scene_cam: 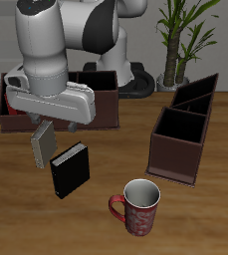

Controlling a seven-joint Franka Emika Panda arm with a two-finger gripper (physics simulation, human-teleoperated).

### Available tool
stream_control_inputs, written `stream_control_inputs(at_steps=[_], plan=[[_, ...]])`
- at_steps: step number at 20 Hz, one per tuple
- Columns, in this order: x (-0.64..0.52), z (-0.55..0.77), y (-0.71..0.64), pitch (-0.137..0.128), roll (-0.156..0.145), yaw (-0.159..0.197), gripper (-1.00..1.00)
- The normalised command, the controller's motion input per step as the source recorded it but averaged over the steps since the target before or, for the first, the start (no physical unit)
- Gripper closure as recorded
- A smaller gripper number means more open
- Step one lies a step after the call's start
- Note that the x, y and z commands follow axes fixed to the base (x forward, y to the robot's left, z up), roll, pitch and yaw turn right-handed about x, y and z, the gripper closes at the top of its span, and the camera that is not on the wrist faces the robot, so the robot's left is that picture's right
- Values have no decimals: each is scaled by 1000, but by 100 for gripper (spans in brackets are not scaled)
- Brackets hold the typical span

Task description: Place the red book into the back desk caddy's left compartment and place the black book into the back desk caddy's left compartment and place the yellow book into the left desk caddy's right compartment

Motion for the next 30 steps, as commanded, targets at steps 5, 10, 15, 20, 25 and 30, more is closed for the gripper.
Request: stream_control_inputs(at_steps=[5, 10, 15, 20, 25, 30], plan=[[-237, -119, 41, -98, -20, -61, -100], [-191, -218, -10, -40, -50, -125, -100], [-123, -107, 34, -31, -31, -34, -100], [6, -109, 168, 9, 40, 10, -100], [85, -103, 12, 19, -12, 4, -100], [115, -129, 14, 22, -5, -4, -100]])
